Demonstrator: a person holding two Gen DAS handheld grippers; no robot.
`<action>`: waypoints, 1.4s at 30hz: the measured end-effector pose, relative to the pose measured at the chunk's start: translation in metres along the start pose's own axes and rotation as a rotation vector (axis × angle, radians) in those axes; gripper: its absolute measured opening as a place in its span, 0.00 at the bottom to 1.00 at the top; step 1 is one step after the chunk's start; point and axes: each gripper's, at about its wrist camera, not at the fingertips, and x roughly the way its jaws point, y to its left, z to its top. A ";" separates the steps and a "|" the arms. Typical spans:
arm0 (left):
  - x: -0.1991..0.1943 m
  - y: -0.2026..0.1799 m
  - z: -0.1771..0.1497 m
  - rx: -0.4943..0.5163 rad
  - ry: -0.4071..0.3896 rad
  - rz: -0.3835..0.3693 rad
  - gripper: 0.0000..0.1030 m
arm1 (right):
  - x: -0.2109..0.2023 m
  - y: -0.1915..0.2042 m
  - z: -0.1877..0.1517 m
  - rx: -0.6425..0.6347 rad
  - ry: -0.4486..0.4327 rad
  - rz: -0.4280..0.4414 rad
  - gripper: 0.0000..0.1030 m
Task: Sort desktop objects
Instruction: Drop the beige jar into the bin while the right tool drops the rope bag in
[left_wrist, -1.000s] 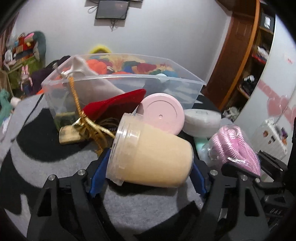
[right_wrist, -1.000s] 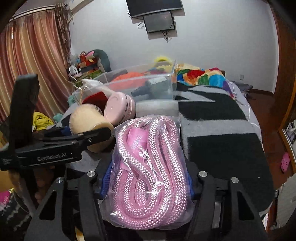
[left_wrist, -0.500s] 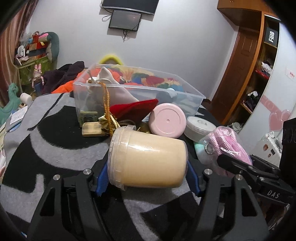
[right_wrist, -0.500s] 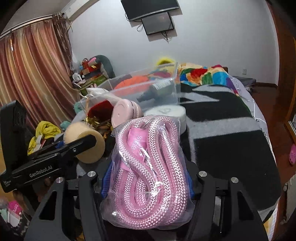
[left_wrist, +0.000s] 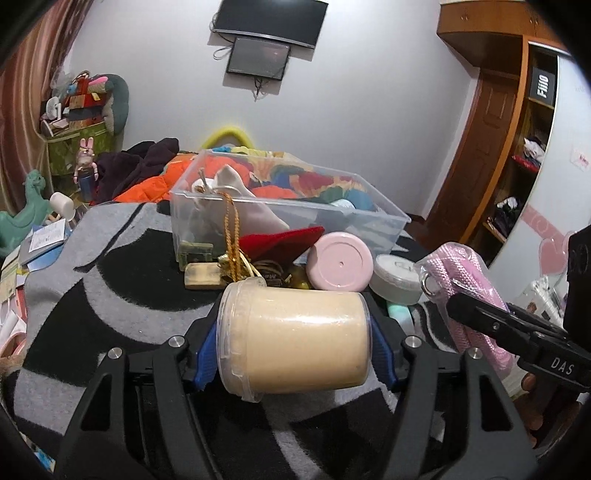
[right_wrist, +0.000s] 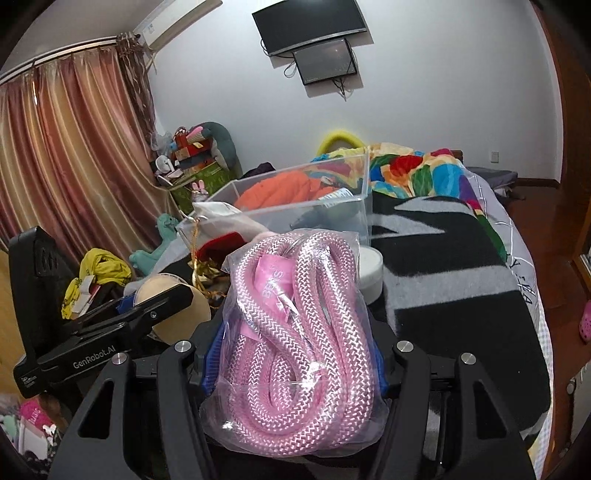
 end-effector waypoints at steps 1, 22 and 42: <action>-0.002 0.000 0.001 0.003 -0.008 0.006 0.64 | 0.000 0.000 0.001 0.003 0.001 0.005 0.55; -0.026 0.008 0.045 0.027 -0.133 -0.007 0.64 | 0.008 0.006 0.041 -0.034 -0.021 -0.013 0.55; 0.039 0.017 0.122 0.012 -0.116 -0.054 0.64 | 0.058 -0.018 0.094 0.013 -0.057 -0.037 0.55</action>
